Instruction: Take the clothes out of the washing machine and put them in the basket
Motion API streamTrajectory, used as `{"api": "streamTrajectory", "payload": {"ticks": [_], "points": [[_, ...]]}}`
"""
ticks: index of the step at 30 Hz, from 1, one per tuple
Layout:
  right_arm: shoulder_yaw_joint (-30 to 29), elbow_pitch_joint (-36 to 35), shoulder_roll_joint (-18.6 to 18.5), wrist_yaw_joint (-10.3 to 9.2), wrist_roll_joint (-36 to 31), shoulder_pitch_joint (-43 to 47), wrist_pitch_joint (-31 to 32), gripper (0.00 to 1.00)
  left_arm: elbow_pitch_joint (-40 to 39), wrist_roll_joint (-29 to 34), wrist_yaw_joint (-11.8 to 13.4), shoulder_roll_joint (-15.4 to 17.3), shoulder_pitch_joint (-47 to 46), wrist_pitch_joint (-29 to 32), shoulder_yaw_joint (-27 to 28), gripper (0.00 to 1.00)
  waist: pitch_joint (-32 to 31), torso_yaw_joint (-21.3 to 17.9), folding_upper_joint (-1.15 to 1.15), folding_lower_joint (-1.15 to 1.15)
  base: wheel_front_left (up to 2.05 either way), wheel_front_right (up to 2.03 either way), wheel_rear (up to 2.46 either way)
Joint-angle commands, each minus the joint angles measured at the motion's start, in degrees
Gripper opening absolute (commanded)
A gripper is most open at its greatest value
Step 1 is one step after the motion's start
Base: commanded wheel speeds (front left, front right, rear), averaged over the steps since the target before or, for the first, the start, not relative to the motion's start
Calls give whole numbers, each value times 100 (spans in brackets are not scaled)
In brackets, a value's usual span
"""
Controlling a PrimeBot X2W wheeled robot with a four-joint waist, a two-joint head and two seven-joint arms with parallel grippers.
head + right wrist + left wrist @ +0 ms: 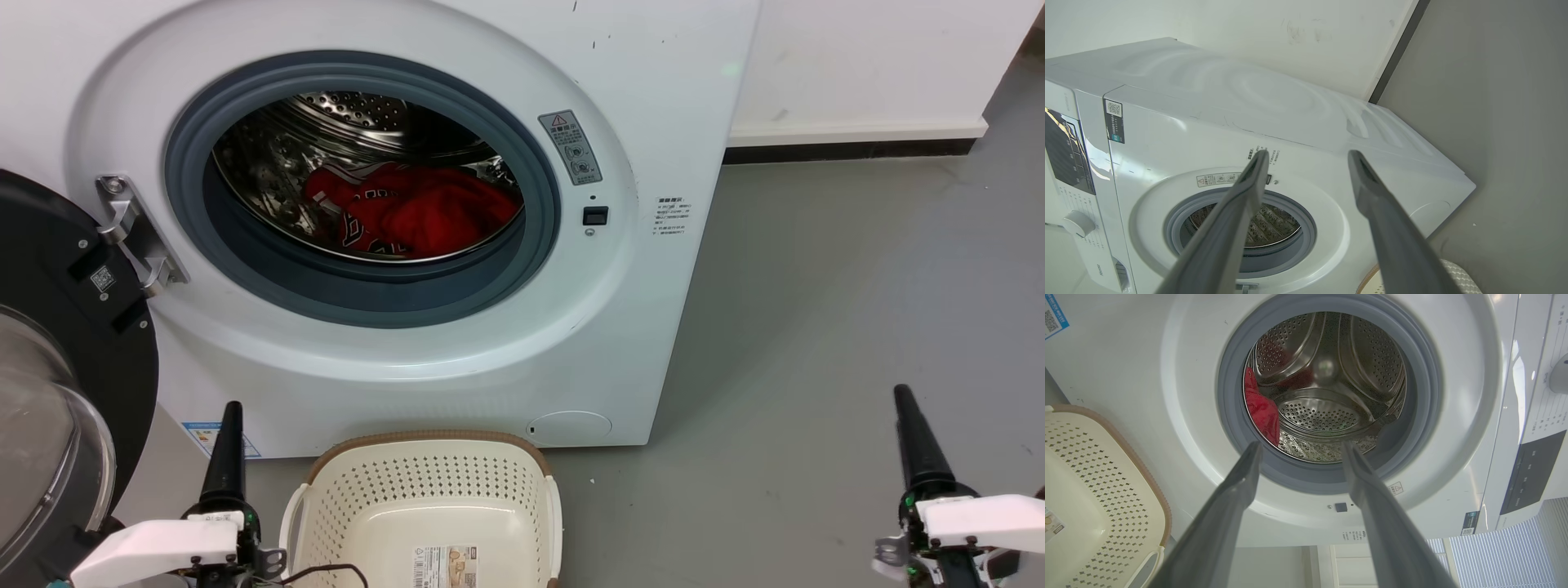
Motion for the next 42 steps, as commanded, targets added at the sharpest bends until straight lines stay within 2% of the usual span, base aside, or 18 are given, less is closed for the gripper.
{"api": "streamTrajectory", "payload": {"ticks": [1,6,7,11,16,18,23,27,30,32,34,42], "points": [[-134,-123,-10,0,-370,-111,-73,100,-150,254,-10,11,-36,-63,104,100,3,-7,0,0,0,0,0],[-142,-424,-10,0,-1223,-156,-183,100,-450,1035,74,12,-59,-173,206,100,19,-22,0,0,0,0,0],[-173,-644,-11,0,-1653,-176,-227,100,-681,1396,174,13,-62,-218,193,100,30,-29,0,0,0,0,0],[-7,-1113,-10,0,-2488,-170,-308,100,-1080,1979,478,14,-30,-298,64,100,50,-39,0,0,0,0,0],[127,-1463,-12,0,-3217,-147,-410,100,-1404,2680,771,15,52,-398,-170,100,63,-58,0,0,0,0,0],[196,-1554,-12,0,-3474,-135,-446,100,-1483,2852,728,14,92,-434,-342,100,63,-65,0,0,0,0,0],[243,-1696,-12,0,-3945,-105,-539,100,-1577,3030,728,17,173,-530,-359,100,69,-76,0,0,0,0,0],[290,-1758,-12,0,-4336,-87,-612,100,-1692,3431,818,17,164,-597,-375,100,87,-84,0,0,0,0,0],[319,-1816,-12,0,-4614,-75,-663,100,-1613,3398,794,18,221,-649,-475,100,97,-85,0,0,0,0,0],[342,-1868,-13,0,-4795,-57,-693,100,-1534,3379,694,20,228,-684,-471,100,102,-82,0,0,0,0,0],[370,-1896,-12,0,-4961,-30,-726,100,-1549,3566,609,19,201,-718,-440,100,109,-85,0,0,0,0,0],[381,-1994,-12,0,-5605,-7,-856,100,-1810,4498,634,20,202,-839,-558,100,143,-104,0,0,0,0,0]]}}
